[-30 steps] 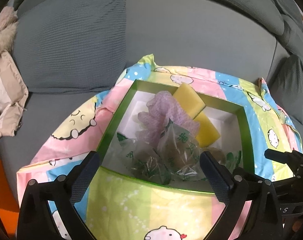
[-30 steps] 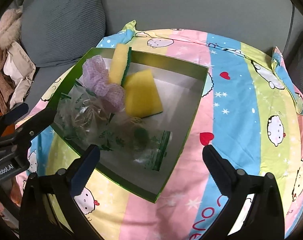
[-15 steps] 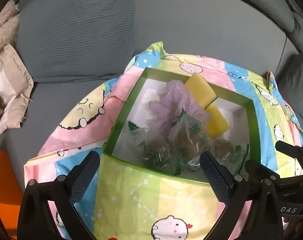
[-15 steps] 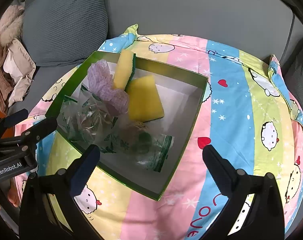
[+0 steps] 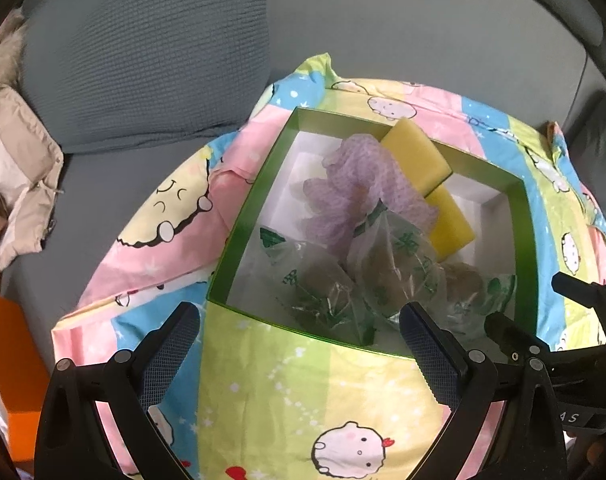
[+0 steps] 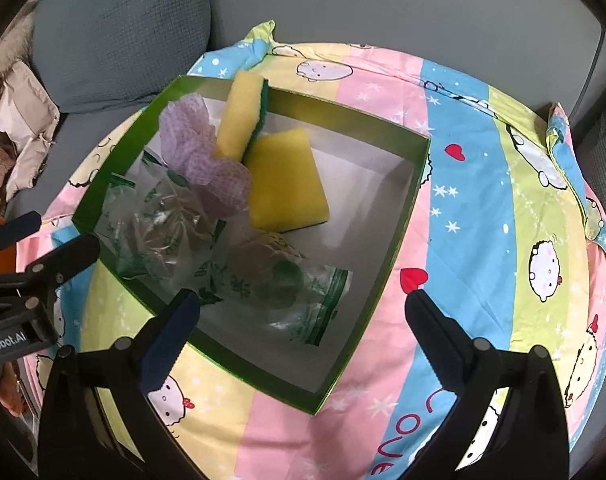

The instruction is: Organize objects

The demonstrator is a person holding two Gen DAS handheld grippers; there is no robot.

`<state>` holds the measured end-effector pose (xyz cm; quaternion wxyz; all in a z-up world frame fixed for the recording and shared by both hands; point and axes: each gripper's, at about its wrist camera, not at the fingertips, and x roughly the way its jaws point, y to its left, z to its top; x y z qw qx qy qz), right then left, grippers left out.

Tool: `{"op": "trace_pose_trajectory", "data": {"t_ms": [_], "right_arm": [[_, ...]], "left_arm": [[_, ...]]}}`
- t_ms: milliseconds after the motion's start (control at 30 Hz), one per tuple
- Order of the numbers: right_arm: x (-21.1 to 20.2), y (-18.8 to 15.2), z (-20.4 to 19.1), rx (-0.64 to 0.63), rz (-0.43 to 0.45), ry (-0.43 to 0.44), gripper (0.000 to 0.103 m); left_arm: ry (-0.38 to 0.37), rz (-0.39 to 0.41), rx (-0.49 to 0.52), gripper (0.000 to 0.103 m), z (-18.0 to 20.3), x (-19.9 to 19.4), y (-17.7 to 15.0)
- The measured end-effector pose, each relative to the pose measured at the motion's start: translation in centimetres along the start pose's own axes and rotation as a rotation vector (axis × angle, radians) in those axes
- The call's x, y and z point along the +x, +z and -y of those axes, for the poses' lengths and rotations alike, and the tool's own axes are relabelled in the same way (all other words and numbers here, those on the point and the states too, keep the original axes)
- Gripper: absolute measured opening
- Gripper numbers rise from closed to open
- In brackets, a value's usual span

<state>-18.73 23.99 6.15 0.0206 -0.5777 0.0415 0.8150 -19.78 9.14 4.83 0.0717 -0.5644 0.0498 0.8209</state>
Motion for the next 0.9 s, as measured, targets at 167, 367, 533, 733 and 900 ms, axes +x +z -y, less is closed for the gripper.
{"op": "trace_pose_trajectory", "data": {"t_ms": [167,367,533,733,900], "right_arm": [[0.3,0.2,0.0,-0.006,-0.003,0.003,0.102],[0.5,0.6,-0.3,-0.012,-0.008,-0.004,0.102],[0.7,0.8,-0.3,-0.012,-0.009,-0.008,0.102],[0.7,0.8,-0.1,-0.017,-0.012,-0.005,0.102],[0.8,0.8,-0.2,-0.019,-0.010,0.000,0.102]], "left_arm": [[-0.001,-0.023,-0.003,0.100,-0.1,0.7,0.3],[-0.014,-0.058,0.002,0.100,0.0,1.4,0.6],[-0.017,-0.078,0.002,0.100,0.0,1.7,0.7],[-0.013,-0.079,-0.004,0.100,-0.2,1.8,0.8],[-0.008,-0.080,-0.005,0.100,-0.2,1.9,0.8]]}}
